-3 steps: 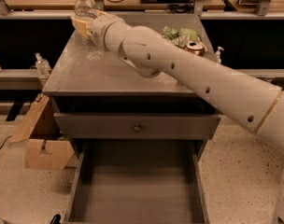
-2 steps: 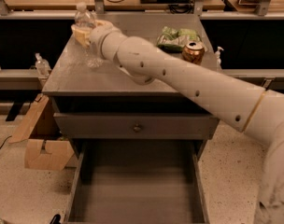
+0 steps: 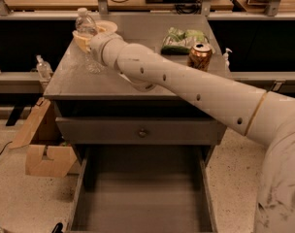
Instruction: Pick water bottle from middle drawer and place on counter
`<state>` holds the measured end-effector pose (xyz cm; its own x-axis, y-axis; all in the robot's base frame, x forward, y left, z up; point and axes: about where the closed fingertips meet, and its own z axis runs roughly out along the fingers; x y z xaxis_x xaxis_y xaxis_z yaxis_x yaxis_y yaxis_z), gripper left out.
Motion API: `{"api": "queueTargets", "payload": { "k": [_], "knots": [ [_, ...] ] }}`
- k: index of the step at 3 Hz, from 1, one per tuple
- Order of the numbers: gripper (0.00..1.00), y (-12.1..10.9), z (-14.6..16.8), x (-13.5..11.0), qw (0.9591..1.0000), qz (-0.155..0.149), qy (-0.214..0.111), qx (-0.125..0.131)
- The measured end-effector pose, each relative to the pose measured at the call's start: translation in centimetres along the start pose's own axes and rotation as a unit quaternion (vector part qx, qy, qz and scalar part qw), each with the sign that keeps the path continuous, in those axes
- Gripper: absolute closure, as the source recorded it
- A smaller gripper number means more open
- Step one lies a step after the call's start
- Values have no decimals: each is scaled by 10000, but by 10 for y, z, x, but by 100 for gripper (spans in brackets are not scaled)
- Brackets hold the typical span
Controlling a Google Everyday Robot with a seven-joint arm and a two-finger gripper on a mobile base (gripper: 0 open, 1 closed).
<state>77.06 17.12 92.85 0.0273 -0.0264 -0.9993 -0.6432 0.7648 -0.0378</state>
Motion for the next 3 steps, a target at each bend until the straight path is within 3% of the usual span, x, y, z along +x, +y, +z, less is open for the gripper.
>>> {"api": "queueTargets", "payload": {
  "k": [3],
  "knots": [
    [5,0,0,-1,10000,0,0,0]
  ]
}}
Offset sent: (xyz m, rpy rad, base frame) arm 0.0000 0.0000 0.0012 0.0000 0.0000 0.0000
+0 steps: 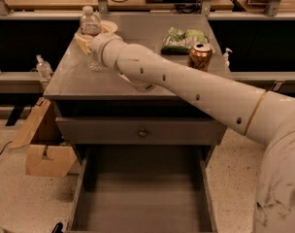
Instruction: Pick water bottle from middle drawer and place on counter
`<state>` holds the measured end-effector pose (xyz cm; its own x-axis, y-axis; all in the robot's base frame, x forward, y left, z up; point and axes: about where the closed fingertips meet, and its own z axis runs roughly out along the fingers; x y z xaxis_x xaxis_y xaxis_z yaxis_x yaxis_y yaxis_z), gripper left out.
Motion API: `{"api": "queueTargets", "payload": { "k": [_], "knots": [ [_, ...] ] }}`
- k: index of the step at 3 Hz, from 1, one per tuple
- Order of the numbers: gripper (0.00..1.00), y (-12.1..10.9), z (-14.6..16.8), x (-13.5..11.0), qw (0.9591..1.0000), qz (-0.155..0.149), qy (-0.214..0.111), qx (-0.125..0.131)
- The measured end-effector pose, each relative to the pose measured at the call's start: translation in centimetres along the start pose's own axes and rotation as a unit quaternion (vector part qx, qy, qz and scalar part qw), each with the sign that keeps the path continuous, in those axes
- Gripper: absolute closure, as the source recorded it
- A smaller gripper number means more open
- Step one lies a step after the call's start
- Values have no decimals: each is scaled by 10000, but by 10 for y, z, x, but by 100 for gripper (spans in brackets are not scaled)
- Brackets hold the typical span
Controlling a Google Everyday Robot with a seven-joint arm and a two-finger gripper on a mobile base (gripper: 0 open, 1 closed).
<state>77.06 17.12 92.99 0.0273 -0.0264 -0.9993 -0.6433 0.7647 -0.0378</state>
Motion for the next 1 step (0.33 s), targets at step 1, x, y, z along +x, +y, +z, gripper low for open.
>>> {"api": "queueTargets", "payload": {
  "k": [1],
  "knots": [
    [0,1,0,0,10000,1,-1,-5]
  ]
}}
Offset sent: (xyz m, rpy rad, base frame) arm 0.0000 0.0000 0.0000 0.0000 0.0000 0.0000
